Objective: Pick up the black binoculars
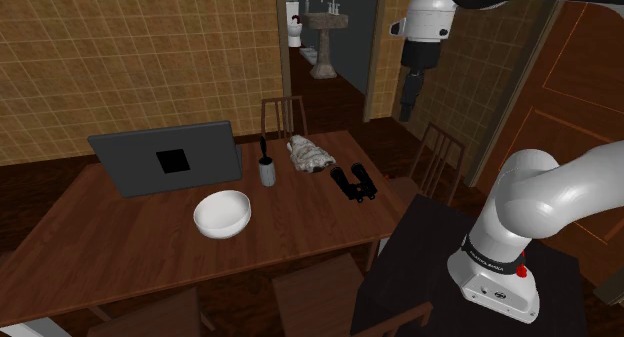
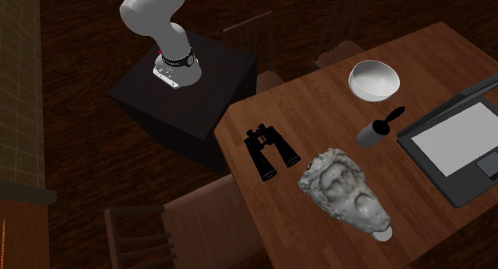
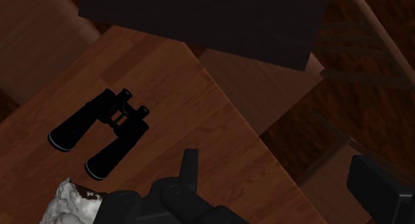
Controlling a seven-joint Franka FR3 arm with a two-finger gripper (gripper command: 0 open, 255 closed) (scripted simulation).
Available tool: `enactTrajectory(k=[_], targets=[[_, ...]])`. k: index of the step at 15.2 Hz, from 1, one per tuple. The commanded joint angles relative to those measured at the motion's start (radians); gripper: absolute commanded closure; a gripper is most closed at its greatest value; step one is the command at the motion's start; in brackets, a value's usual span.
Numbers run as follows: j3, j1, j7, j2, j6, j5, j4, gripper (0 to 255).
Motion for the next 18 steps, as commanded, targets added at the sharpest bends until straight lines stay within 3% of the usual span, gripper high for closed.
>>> enactTrajectory(k=[1,10,18], targets=[[0.0,0.0,0.0,0.0,0.0,0.0,0.0,0],[-0.007,-0.044,0.004,0.119,0.335,-0.028,-0.196,0],[-0.019,-0.085,0.014,0.336,0.653,-0.051,-0.279,0]])
